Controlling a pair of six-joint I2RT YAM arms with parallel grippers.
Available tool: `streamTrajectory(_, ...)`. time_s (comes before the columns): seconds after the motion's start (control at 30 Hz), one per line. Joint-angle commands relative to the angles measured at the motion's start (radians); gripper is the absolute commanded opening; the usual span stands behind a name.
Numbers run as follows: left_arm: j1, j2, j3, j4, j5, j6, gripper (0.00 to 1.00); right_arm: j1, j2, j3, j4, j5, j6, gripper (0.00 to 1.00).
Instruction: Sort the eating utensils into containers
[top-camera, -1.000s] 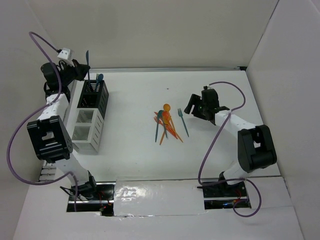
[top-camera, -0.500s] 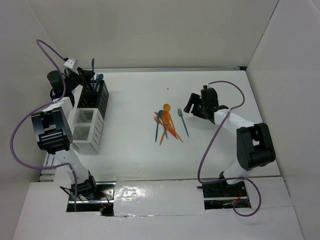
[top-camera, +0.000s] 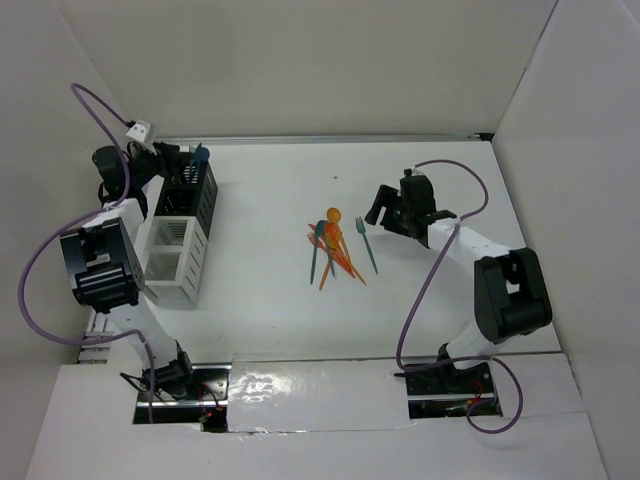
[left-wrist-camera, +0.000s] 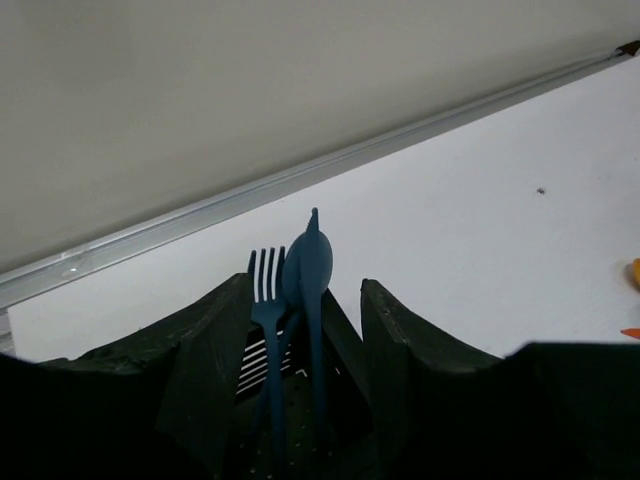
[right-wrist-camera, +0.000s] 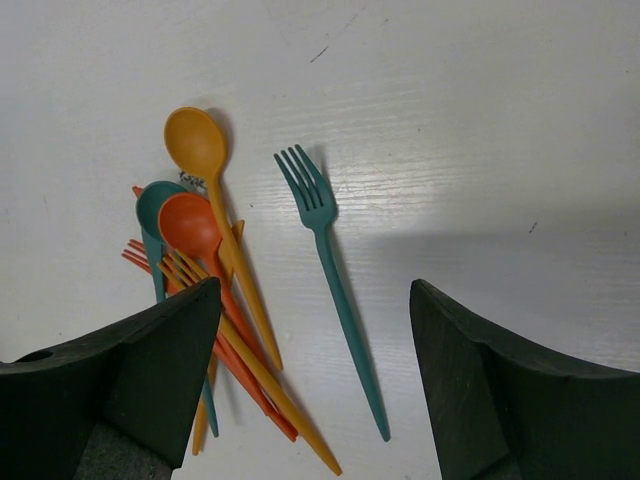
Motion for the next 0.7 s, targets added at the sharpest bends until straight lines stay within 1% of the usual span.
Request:
streamTrajectory(0.0, 0.016, -0.116, 0.015, 0.028, -0.012, 0.008, 0.60, 0.011, -0.059, 0.026, 0.048, 0.003, -0.020, 0.83)
streamTrajectory(0.03, 0.017, -0.138, 0.047, 0.000, -0.018, 0.008, 0.63, 0.011, -0.065, 0.026, 0.048, 0.003, -0.026, 0.83)
streamTrajectory(0.1, 0.019, -0.176, 0.082, -0.104, -0.039, -0.004, 0.65, 0.019, -0.078, 0.026, 0.057, -0.007, -0.047, 0.83)
streamTrajectory(0.2, 0.003, -0.260, 0.133, -0.207, -0.043, 0.005, 0.67, 0.039, -0.082, 0.026, 0.057, -0.017, -0.084, 0.83)
streamTrajectory(0.23, -0.018, -0.286, 0.154, -0.304, -0.058, 0.047, 0.68, 0.042, -0.084, 0.026, 0.057, -0.026, -0.090, 0.82)
streamTrajectory(0.27, -0.079, -0.331, 0.171, -0.366, -0.067, 0.080, 0.68, 0.054, -0.081, 0.026, 0.057, -0.036, -0.105, 0.82)
streamTrajectory(0.3, -0.072, -0.360, 0.194, -0.438, -0.081, 0.100, 0.68, 0.060, -0.078, 0.026, 0.057, -0.037, -0.118, 0.82)
streamTrajectory(0.33, -0.121, -0.359, 0.249, -0.585, -0.107, 0.161, 0.69, 0.060, -0.075, 0.026, 0.057, -0.037, -0.124, 0.82)
streamTrajectory(0.37, -0.164, -0.374, 0.273, -0.656, -0.136, 0.168, 0.70, 0.059, -0.075, 0.035, 0.057, -0.049, -0.141, 0.82)
streamTrajectory(0.4, -0.246, -0.392, 0.282, -0.707, -0.177, 0.148, 0.70, 0.074, -0.058, 0.035, 0.048, -0.049, -0.144, 0.82)
streamTrajectory(0.43, -0.239, -0.391, 0.285, -0.785, -0.235, 0.078, 0.70, 0.074, -0.058, 0.044, 0.032, -0.049, -0.152, 0.82)
streamTrajectory(0.5, -0.325, -0.429, 0.227, -0.821, -0.266, 0.031, 0.70, 0.079, -0.036, 0.055, 0.014, -0.040, -0.159, 0.81)
streamTrajectory(0.53, -0.407, -0.451, 0.198, -0.842, -0.300, -0.024, 0.70, 0.082, -0.033, 0.055, 0.000, -0.018, -0.159, 0.80)
streamTrajectory(0.57, -0.399, -0.481, 0.141, -0.853, -0.318, -0.041, 0.69, 0.082, -0.035, 0.055, 0.000, -0.006, -0.158, 0.80)
streamTrajectory(0.6, -0.452, -0.485, 0.120, -0.862, -0.341, -0.082, 0.68, 0.080, -0.033, 0.055, -0.014, 0.005, -0.156, 0.80)
streamTrajectory(0.63, -0.548, -0.491, 0.097, -0.888, -0.396, -0.095, 0.68, 0.080, -0.033, 0.055, -0.014, 0.005, -0.156, 0.80)
streamTrajectory(0.67, -0.595, -0.491, 0.071, -0.904, -0.427, -0.101, 0.68, 0.082, -0.039, 0.043, -0.014, 0.005, -0.159, 0.80)
